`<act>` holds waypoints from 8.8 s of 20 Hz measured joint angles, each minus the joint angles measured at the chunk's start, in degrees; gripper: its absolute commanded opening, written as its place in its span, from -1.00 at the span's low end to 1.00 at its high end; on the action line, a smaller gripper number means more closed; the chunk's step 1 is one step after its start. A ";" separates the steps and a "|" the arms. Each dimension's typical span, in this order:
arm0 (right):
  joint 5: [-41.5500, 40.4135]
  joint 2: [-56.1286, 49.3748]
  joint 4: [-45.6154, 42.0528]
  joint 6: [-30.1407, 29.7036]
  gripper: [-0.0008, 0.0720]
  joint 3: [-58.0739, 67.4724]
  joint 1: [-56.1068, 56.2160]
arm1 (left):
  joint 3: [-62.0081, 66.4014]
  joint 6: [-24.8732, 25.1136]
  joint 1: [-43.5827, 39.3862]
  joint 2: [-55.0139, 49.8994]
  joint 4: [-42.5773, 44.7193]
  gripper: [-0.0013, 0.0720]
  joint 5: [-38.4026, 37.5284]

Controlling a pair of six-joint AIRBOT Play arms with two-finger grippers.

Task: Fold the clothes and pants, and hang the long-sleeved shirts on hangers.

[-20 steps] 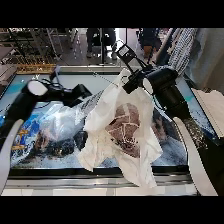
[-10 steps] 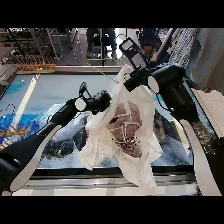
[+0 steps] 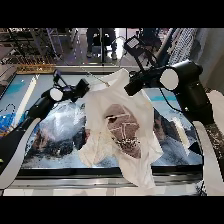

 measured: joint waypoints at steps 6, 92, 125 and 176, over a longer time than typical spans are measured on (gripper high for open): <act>-0.35 0.09 7.72 -1.29 -0.92 -0.02 -0.26 | 0.22 12.41 5.79 -0.87 -10.80 -0.93 -2.73; -7.13 7.06 17.18 -5.03 -0.92 -5.99 -0.66 | 1.92 61.83 15.87 -7.78 -47.60 0.95 -38.23; 0.02 10.56 27.58 -4.50 -0.92 -5.99 -0.66 | 7.17 71.43 13.99 -7.82 -53.11 -0.93 -25.64; -45.27 4.09 3.08 29.66 -0.92 -6.29 -16.04 | 7.30 49.07 -1.84 38.93 -14.53 0.17 -45.24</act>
